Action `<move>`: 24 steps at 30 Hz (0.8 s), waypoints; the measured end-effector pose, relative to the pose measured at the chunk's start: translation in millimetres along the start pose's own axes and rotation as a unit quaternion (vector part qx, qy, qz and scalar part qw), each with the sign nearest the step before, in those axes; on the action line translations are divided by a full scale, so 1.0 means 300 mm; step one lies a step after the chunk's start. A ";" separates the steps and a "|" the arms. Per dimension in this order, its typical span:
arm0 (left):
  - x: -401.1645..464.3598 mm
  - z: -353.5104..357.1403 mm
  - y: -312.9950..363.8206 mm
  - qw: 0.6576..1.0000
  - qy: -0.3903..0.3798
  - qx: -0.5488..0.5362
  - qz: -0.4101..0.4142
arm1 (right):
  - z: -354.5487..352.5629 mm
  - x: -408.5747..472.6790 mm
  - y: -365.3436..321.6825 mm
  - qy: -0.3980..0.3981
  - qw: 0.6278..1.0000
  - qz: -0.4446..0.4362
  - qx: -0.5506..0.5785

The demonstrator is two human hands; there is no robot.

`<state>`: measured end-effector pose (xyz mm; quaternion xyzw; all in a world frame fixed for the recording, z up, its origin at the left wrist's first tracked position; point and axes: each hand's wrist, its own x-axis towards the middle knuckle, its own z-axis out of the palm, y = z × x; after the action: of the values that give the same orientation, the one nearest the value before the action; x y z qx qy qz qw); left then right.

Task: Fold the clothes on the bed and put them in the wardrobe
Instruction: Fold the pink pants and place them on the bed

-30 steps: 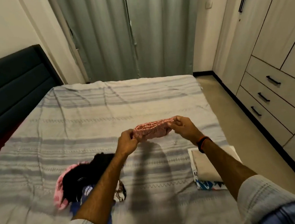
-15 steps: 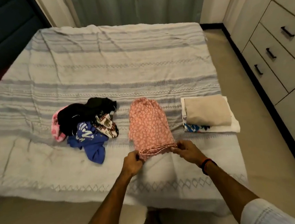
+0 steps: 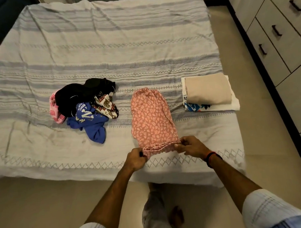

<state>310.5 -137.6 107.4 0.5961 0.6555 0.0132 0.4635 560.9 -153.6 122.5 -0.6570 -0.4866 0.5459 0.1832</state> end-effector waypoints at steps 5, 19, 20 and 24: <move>0.072 -0.045 0.038 0.999 0.005 -0.033 -0.014 | -0.011 0.095 -0.032 0.038 0.999 0.016 0.014; 0.488 -0.164 0.097 0.981 0.056 -0.175 -0.054 | -0.006 0.589 -0.151 0.188 0.978 0.055 -0.068; 0.508 -0.162 0.087 0.986 0.058 -0.153 -0.036 | 0.006 0.603 -0.153 0.201 0.974 0.046 -0.094; 0.575 -0.072 -0.007 0.997 0.055 -0.041 0.022 | 0.085 0.626 -0.071 0.058 0.969 0.008 -0.239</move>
<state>319.7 10.3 16.4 0.5890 0.6660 0.0834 0.4502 515.6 6.3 29.1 -0.7162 -0.5860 0.3763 0.0446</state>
